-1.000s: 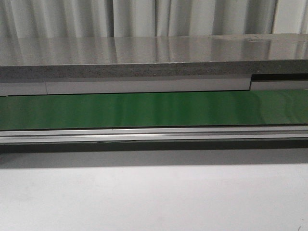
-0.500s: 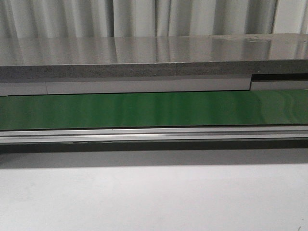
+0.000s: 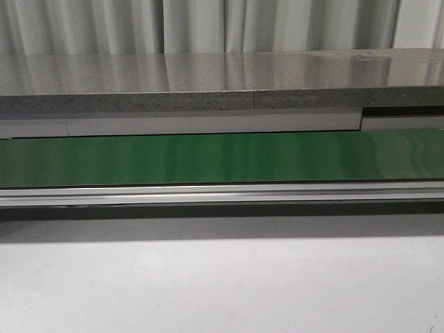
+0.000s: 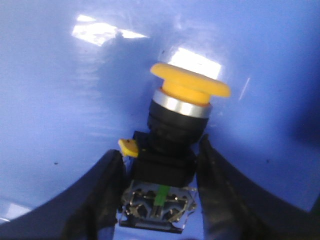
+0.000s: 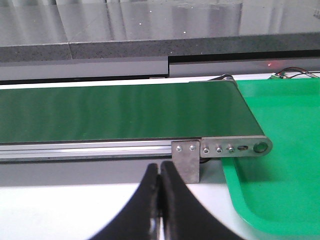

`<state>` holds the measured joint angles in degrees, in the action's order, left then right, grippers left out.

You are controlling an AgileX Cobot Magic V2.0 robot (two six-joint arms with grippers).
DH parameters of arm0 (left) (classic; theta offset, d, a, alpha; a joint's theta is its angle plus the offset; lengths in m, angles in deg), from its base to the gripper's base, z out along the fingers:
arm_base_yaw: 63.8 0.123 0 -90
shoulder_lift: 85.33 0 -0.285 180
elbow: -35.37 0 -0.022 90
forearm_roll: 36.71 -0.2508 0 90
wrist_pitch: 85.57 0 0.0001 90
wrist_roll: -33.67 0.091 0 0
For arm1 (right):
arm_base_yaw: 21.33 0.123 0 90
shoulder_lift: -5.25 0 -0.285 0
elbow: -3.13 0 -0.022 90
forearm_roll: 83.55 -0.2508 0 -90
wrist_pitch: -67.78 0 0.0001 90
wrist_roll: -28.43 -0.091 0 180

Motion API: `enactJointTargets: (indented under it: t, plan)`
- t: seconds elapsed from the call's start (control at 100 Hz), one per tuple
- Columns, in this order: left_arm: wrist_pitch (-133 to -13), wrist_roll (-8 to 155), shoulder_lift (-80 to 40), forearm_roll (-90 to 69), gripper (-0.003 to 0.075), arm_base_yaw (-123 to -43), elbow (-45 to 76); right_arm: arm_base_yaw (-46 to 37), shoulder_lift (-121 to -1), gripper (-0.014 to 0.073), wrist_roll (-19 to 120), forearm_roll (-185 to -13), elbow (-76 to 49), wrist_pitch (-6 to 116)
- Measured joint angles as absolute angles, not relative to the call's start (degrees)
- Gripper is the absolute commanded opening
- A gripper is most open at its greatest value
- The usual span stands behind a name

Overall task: Move button from left to right
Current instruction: 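Lift the button with the left gripper and carry it onto the belt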

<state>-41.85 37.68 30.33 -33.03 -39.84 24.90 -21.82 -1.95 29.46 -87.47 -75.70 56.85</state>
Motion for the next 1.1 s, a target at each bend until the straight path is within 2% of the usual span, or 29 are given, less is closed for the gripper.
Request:
enactJointTargets:
  t: [0.17,0.27,0.68,1.1]
  plan:
    - [-41.3,37.8,30.4,-33.0,0.0076,-39.8,25.2,-21.8,-1.9,-0.0067,29.5,-87.5,-75.7,56.8]
    - [-39.9,37.8,30.3,-33.0,0.0040,-39.8,26.2,-21.8,-1.9,-0.0067,29.5,-87.5,-75.7,56.8]
    - [-32.9,41.8,20.3,-29.1,0.0028,-42.4,33.7,-21.8,-1.9,-0.0067,29.5,-87.5,-75.7,56.8]
    - [-31.8,43.6,23.2,-27.0,0.0034,-51.9,33.8,-21.8,-1.9,-0.0067,29.5,-87.5,-75.7,56.8]
